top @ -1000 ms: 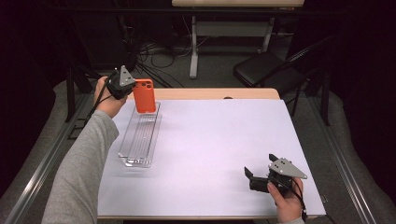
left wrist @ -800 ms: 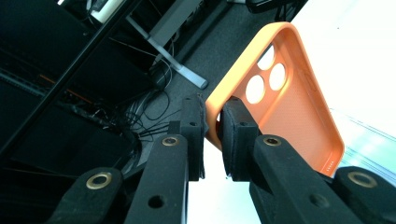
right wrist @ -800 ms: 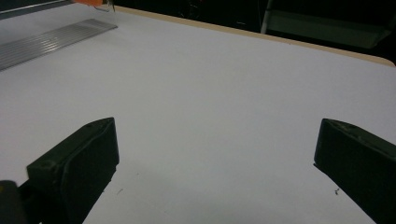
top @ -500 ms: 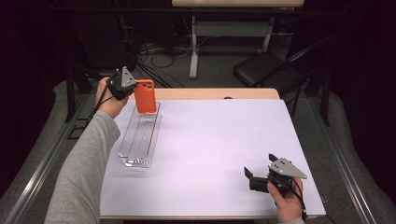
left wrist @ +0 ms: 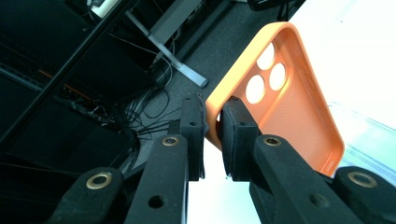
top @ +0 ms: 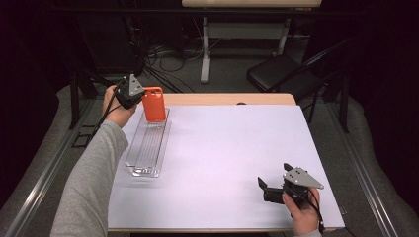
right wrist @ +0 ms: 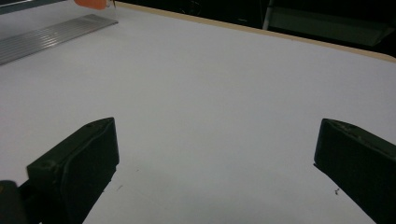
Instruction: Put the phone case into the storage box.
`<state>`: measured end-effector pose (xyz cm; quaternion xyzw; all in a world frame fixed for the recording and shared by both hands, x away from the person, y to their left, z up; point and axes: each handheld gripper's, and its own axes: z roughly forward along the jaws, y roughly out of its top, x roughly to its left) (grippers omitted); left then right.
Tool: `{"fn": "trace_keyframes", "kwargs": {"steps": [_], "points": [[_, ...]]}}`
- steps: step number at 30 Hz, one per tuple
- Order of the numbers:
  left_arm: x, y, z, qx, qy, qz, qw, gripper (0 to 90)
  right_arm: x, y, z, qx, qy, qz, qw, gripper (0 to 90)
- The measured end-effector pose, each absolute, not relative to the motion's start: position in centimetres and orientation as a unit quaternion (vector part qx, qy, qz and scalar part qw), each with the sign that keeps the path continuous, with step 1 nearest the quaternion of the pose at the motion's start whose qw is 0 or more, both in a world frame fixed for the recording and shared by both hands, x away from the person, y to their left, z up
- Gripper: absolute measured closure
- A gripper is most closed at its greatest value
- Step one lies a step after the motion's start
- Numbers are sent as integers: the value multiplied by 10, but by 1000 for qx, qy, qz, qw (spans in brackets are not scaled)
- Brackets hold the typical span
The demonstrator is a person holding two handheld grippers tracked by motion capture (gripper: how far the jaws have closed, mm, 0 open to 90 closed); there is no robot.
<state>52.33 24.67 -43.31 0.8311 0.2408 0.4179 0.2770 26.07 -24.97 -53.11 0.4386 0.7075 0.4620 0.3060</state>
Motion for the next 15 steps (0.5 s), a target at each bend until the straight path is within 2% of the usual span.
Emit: {"fn": "trace_keyframes", "kwargs": {"steps": [15], "points": [[525, 242, -445, 831, 238, 420, 276, 806, 261, -249, -533, 438, 711, 459, 304, 0]]}}
